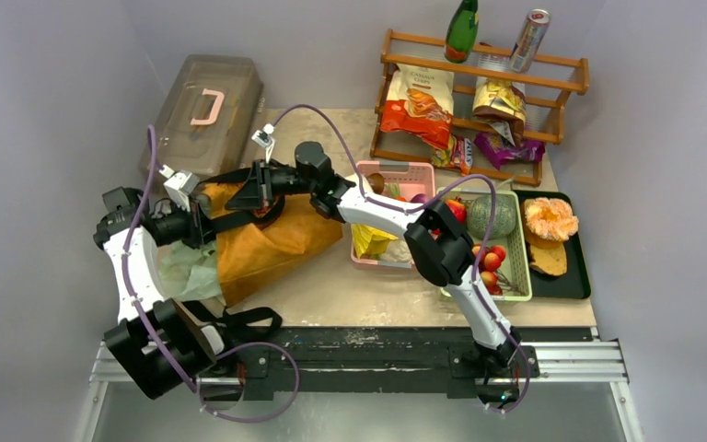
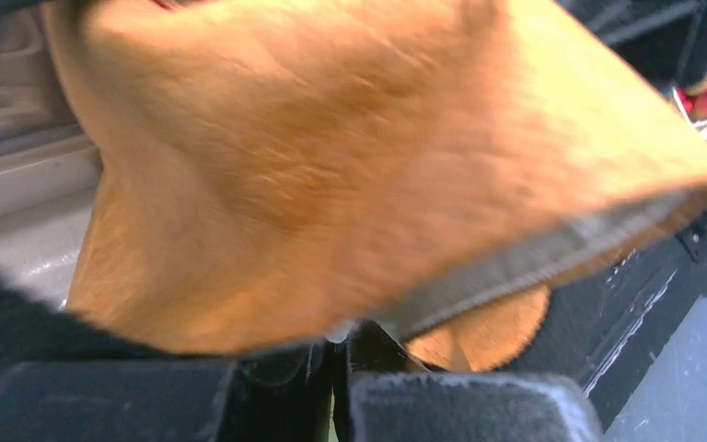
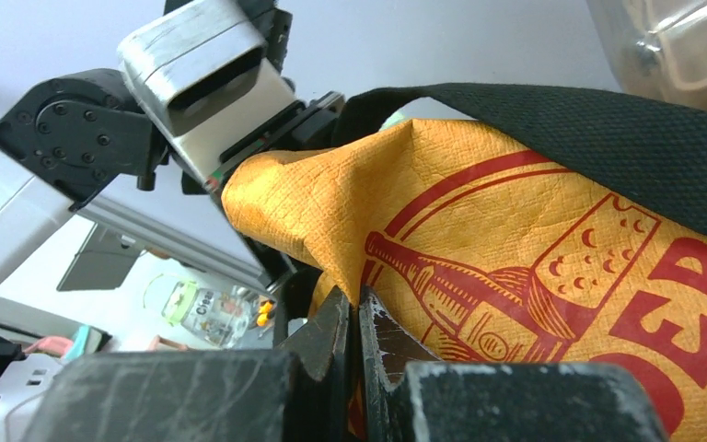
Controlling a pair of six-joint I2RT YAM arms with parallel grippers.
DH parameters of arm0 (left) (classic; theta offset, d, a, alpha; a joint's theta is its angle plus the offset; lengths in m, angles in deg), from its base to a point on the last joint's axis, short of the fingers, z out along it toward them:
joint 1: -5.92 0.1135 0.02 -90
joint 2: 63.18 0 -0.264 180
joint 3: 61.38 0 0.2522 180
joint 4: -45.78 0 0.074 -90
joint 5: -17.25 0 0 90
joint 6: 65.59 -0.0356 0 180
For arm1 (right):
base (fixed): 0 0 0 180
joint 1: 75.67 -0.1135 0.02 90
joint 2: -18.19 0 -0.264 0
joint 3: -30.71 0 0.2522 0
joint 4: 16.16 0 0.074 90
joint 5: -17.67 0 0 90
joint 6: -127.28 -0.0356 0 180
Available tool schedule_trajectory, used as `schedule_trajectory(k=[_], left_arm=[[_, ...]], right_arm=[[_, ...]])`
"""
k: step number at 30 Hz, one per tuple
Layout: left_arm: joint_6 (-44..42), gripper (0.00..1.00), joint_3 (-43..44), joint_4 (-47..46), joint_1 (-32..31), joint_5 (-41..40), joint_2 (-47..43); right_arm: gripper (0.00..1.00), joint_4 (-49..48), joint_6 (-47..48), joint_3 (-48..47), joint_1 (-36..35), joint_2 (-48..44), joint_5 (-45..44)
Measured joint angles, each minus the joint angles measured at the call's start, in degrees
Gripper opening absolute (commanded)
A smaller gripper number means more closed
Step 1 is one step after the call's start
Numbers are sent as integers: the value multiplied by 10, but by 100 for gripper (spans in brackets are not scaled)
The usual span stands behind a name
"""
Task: Untie the knot of the grocery bags and take out the mixed food
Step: Place the takeout bag at the takeout bag, then reset both arms
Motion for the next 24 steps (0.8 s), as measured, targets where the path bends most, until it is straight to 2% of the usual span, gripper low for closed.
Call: schedule_trajectory(k=[2, 4, 7, 9, 10, 12, 15, 19, 21, 22, 23, 24], left_arm=[[30, 1, 6, -19, 0, -1, 16], [52, 2, 15, -23, 2, 8, 27], [89, 2, 38, -16, -1, 51, 53], [118, 3, 46, -31, -9, 64, 75], [133, 6, 45, -40, -13, 63, 82], [140, 15, 38, -46, -16, 51, 88], [130, 34, 34, -36, -12, 27, 87], [86, 50, 53, 27, 10, -16, 102], [60, 65, 84, 70, 33, -40, 119], [51, 77, 99, 85, 44, -51, 124], [39, 79, 119, 106, 58, -67, 128], [24, 92, 141, 127, 70, -82, 128]], right_arm=[[6, -2, -1, 0, 0, 0, -5], [17, -3, -2, 0, -2, 0, -13], [23, -8, -3, -2, -6, 0, -19], [39, -8, -3, -10, -11, 2, -28], [42, -9, 0, -16, -13, 4, -30], [49, -10, 7, -21, -16, 6, -32], [66, -9, 18, -19, -18, 6, -29], [82, 4, 57, 17, -18, -12, -27], [86, 27, 88, 45, -18, -34, -28], [89, 42, 106, 54, -18, -44, -27], [91, 59, 127, 58, -18, -54, -27], [92, 78, 149, 59, -18, -64, -27]])
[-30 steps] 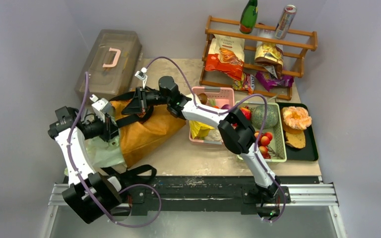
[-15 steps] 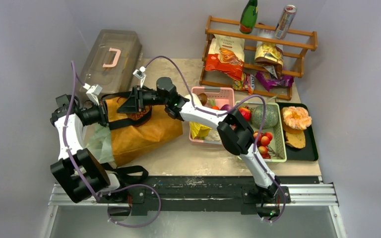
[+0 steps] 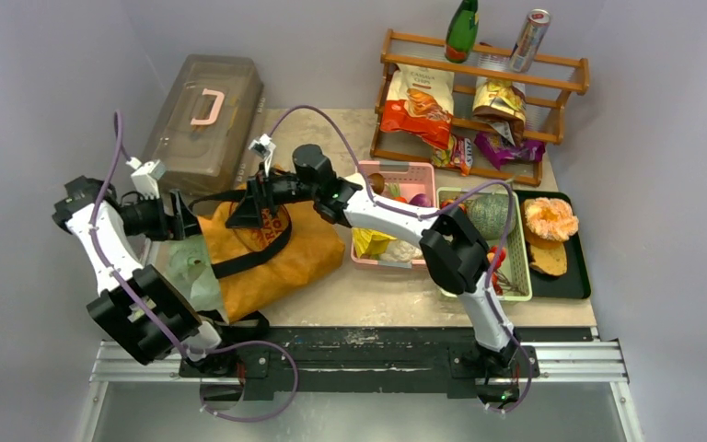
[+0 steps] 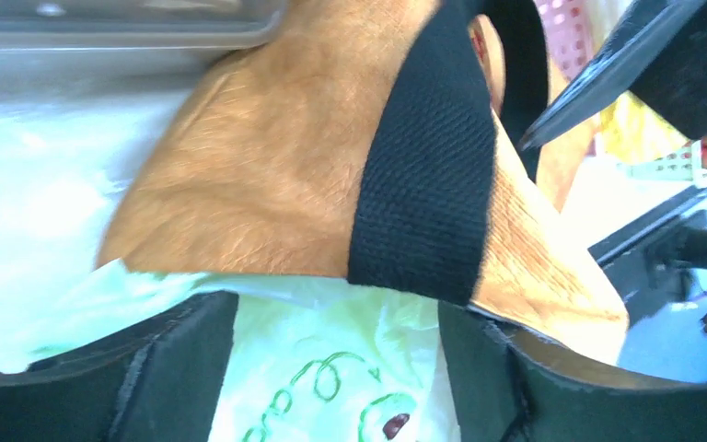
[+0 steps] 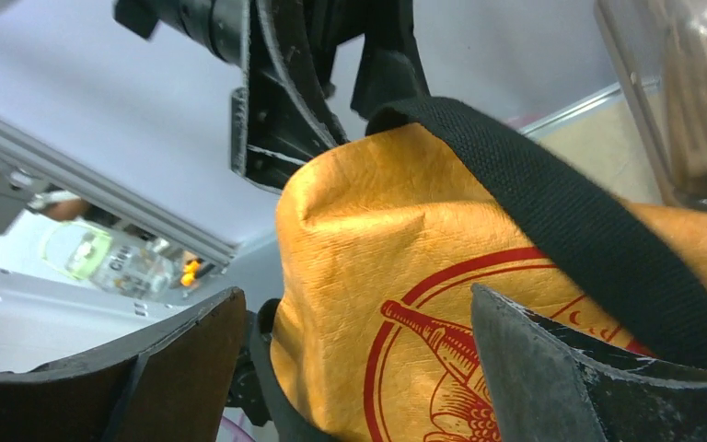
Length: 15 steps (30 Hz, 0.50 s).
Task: Untie the knot of the grocery bags and take out the mixed food
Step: Reset both arms
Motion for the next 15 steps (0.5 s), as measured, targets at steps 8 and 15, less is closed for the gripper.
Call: schedule_trajectory(k=[8, 15], left_arm=[[-75, 100, 119, 144, 20, -93, -53], [-56, 100, 247, 160, -15, -127, -105]], right_arm=[[99, 111, 134, -2, 8, -65, -4], [99, 196, 200, -2, 53, -113, -13]])
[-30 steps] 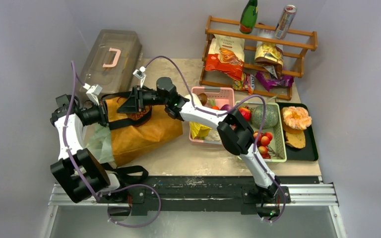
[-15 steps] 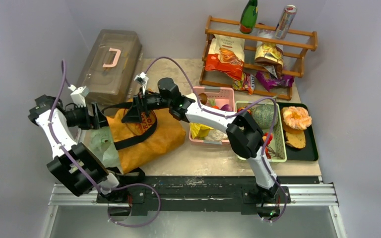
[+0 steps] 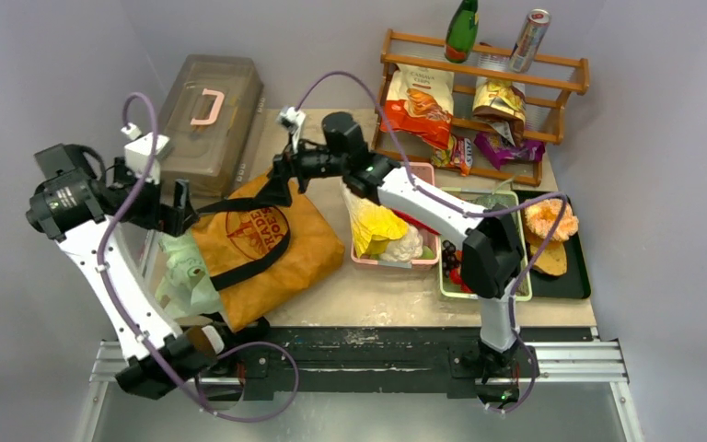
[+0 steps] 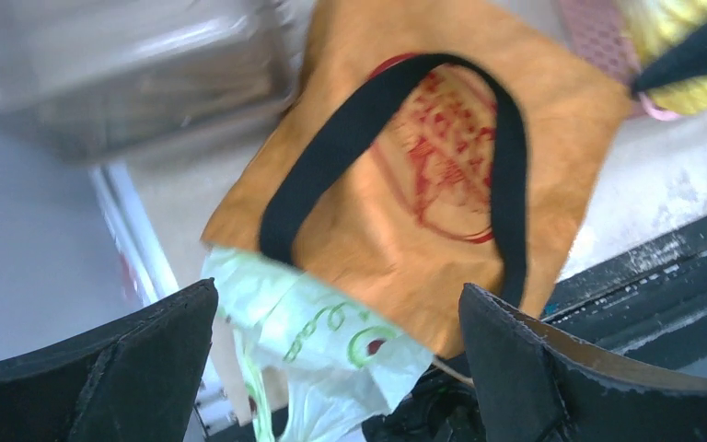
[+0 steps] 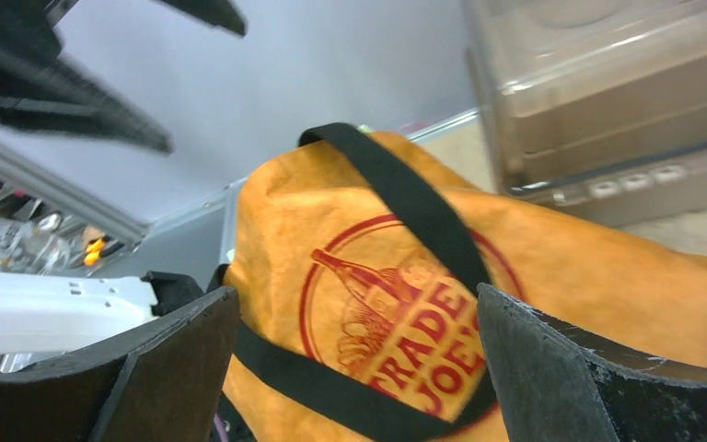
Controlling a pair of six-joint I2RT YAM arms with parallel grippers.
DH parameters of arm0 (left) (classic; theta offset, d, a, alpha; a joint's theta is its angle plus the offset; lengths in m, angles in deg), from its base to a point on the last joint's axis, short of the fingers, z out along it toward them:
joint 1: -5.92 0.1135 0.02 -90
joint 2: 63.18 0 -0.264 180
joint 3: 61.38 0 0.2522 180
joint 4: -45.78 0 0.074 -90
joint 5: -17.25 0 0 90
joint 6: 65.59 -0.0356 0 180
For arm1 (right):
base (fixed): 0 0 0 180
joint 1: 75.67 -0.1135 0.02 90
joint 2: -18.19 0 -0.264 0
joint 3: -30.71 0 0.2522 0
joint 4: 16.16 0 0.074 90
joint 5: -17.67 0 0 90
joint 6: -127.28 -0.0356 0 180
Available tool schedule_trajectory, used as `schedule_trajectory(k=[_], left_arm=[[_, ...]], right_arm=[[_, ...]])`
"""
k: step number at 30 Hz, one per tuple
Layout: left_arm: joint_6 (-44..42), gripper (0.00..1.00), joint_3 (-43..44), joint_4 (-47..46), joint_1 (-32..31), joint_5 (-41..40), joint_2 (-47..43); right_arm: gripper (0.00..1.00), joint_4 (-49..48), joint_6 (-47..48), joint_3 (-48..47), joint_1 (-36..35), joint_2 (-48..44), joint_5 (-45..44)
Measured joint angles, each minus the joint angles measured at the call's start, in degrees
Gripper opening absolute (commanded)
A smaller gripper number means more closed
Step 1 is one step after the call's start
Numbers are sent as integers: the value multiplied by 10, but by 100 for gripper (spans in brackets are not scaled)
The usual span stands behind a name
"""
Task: Untie the knot of the grocery bags and take out the mixed food
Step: Reset both arms
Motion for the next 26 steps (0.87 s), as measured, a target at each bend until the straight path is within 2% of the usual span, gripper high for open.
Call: schedule_trajectory(k=[3, 6, 11, 14, 19, 23, 26], left_arm=[[38, 100, 22, -18, -97, -15, -21], [97, 100, 58, -30, -196, -34, -2], [190, 100, 168, -62, -301, -74, 107], [231, 100, 198, -85, -341, -97, 171], [282, 100, 189, -120, -398, -135, 227], [310, 100, 184, -139, -436, -153, 239], [330, 100, 186, -152, -447, -155, 245]], right_arm=[[99, 30, 14, 2, 37, -32, -8], [99, 57, 34, 16, 86, -87, -34], [99, 84, 65, 60, 161, -192, -87], [99, 96, 80, 116, 195, -266, -127], [99, 105, 85, 245, 251, -366, -177], [99, 128, 84, 322, 302, -399, -198], [99, 143, 84, 334, 329, -402, -203]])
